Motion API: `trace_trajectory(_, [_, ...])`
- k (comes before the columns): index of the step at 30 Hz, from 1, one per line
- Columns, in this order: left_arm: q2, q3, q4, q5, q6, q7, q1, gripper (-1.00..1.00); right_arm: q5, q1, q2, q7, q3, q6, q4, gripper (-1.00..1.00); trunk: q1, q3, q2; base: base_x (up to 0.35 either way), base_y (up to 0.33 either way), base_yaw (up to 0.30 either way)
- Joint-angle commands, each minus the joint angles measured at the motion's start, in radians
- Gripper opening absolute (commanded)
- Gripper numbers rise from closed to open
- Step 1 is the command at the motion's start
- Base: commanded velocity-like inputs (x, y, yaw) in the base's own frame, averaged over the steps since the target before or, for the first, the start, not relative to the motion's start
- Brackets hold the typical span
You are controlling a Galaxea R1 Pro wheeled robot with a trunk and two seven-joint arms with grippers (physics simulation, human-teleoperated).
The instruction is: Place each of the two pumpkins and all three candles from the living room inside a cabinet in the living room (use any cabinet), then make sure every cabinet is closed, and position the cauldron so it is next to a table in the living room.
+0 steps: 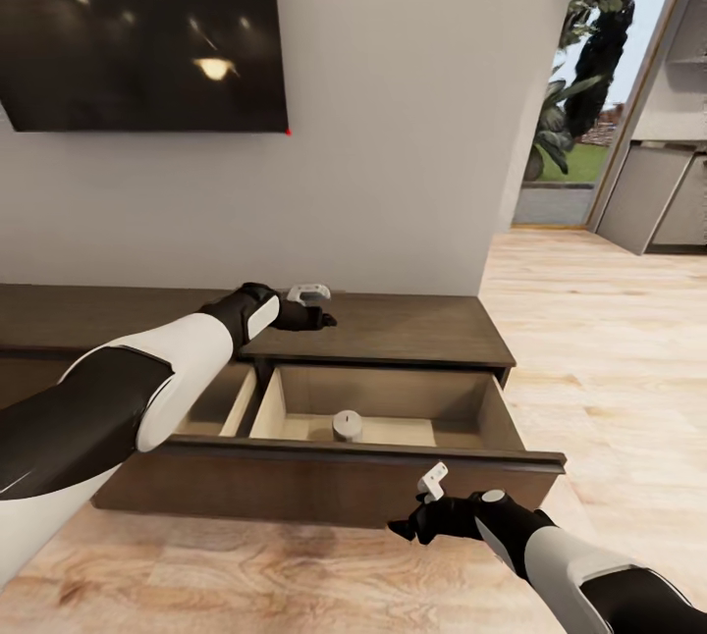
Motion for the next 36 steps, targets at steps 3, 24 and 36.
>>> trace_trajectory(3, [0.000, -0.009, 0.001, 0.009, 0.008, 0.001, 0.001, 1.00, 0.008, -0.001, 0.001, -0.002, -0.007, -0.005, -0.001, 1.00, -0.002, 0.011, 0.000, 0.000, 0.000, 0.000])
trace_trajectory(24, [0.050, -0.009, 0.002, 0.011, -0.046, 0.096, 0.155, 1.00, 0.018, 0.001, 0.029, -0.342, -0.003, -0.005, 0.096, 1.00, -0.014, 0.091, 0.012, 0.000, 0.000, 0.000])
trace_trajectory(36, [0.090, -0.008, 0.002, 0.012, -0.264, 0.182, 0.408, 1.00, -0.032, 0.158, -0.235, -0.410, -0.004, -0.117, 0.103, 1.00, -0.060, 0.129, 0.096, 0.000, 0.000, 0.000])
